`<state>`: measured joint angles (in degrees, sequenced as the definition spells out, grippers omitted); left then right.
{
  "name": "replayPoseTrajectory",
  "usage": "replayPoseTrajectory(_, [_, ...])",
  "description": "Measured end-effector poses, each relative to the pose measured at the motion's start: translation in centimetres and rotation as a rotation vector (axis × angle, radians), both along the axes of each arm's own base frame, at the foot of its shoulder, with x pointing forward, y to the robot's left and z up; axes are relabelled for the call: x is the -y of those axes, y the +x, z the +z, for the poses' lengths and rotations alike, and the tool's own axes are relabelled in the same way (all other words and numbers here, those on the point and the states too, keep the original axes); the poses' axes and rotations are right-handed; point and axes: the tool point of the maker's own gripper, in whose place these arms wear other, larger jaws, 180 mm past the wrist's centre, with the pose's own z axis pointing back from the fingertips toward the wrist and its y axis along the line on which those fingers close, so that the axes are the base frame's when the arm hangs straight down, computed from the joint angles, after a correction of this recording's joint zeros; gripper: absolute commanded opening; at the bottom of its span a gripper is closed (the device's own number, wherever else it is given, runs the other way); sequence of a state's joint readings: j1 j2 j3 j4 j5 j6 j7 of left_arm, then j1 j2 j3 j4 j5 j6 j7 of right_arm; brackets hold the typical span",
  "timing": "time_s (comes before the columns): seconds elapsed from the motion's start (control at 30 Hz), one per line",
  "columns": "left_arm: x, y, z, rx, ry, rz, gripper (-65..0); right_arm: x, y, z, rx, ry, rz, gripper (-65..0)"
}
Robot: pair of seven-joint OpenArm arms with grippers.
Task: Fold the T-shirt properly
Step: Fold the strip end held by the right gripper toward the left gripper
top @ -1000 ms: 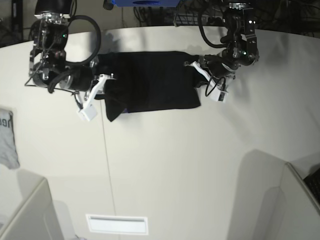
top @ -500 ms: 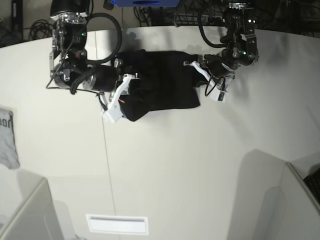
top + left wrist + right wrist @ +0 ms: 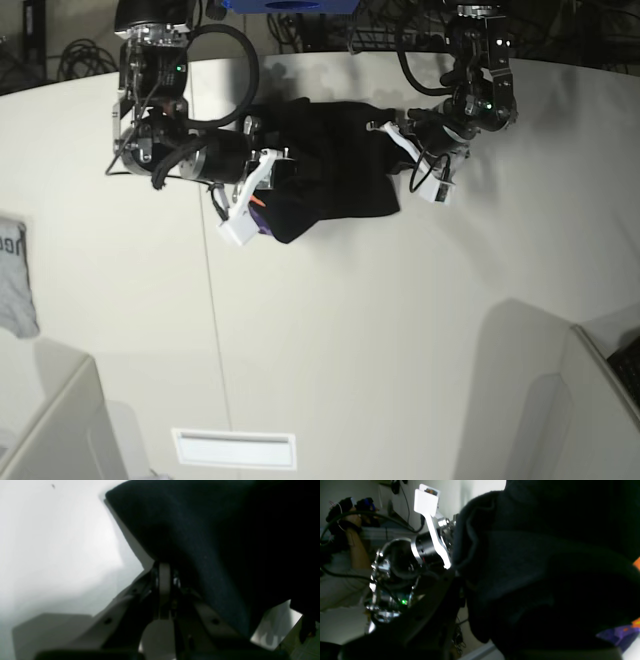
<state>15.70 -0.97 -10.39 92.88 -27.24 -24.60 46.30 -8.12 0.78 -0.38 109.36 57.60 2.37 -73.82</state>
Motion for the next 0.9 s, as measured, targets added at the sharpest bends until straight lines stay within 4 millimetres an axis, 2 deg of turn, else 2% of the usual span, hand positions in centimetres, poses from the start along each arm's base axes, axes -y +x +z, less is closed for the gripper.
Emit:
replayPoseTrajectory(0.07, [0.0, 0.0, 0.0, 0.000, 0.000, 0.000, -65.0, -0.1, 0.0, -0.1, -0.008, 0.008, 0.002, -65.0])
replayPoseTrajectory(0.2, [-0.1, 0.0, 0.0, -0.001, 0.001, 0.002, -65.0, 0.1, 0.3, -1.8, -0.068, -0.001, -0.001, -65.0])
replayPoseTrajectory(0.27, [-0.1, 0.0, 0.0, -0.002, 0.001, 0.001, -65.0, -0.6, 0.5, -2.5, -0.079, -0.011, 0.023, -65.0])
replayPoseTrajectory(0.4, [-0.1, -0.1, 0.0, -0.003, 0.000, 0.001, -65.0, -1.9, 0.9, -2.1, -0.073, 0.009, 0.062, -65.0])
replayPoseTrajectory(0.5, [0.0, -0.1, 0.0, -0.004, -0.001, 0.001, -65.0, -1.8, 1.5, -2.7, -0.078, 0.008, 0.035, -65.0])
replayPoseTrajectory(0.67, [-0.5, -1.1, 0.3, -0.011, 0.027, -0.006, -65.0, -1.7, 1.3, -4.0, -0.123, -0.001, 0.035, -65.0])
replayPoseTrajectory(0.77, [-2.8, -2.8, 0.9, -0.024, 0.101, -0.020, -65.0, -1.6, 1.2, -4.2, -0.129, -0.003, 0.032, -65.0])
replayPoseTrajectory(0.9, [-8.7, -4.2, 1.9, -0.028, 0.230, 0.064, -65.0, -1.7, 1.2, -4.2, -0.132, 0.001, 0.033, -65.0])
